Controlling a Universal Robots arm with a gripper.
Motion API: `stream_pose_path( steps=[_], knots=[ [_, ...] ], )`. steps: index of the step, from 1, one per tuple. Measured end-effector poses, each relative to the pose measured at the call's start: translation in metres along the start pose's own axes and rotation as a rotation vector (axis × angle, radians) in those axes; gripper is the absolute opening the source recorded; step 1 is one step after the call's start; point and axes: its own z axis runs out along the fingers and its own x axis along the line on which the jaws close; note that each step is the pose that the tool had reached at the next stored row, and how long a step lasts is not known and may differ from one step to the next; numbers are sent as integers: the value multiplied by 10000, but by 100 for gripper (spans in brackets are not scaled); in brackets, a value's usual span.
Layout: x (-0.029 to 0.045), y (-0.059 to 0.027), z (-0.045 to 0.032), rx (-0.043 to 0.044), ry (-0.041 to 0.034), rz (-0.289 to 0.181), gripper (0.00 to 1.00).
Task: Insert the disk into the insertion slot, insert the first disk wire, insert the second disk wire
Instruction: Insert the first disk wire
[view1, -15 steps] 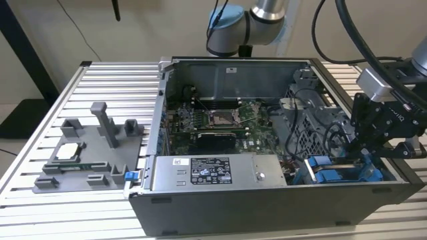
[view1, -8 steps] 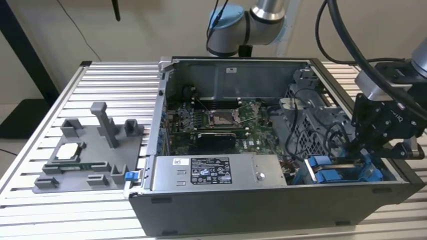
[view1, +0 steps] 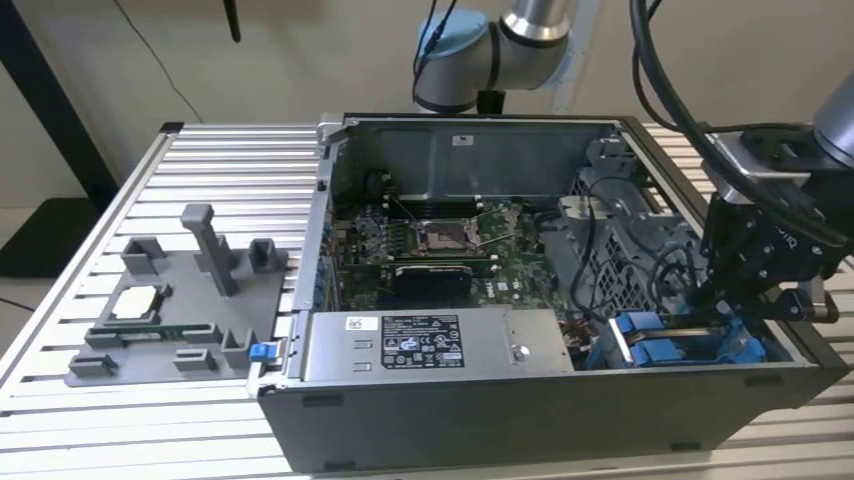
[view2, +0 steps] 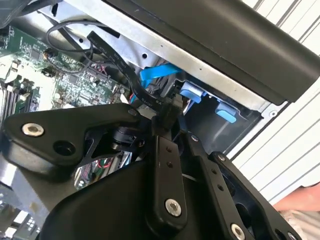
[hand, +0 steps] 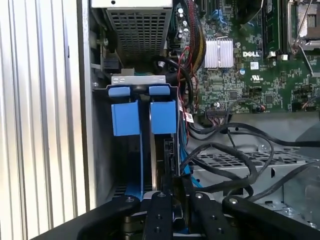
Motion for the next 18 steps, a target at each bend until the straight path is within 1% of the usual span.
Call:
stream_pose_path(
  steps=[2, 4, 5, 7, 12, 15, 18],
  knots=[
    [-1, -1, 12, -1, -16, 3, 0],
    [-1, 0, 1, -2, -25, 3, 0],
    [-2, 3, -16, -3, -26, 3, 100],
    [-6, 13, -74, -1, -9, 5, 100],
    [-15, 34, -214, -1, -7, 4, 100],
    [-19, 43, -279, -1, -6, 5, 100],
    [-22, 50, -320, -1, -8, 5, 100]
  ],
)
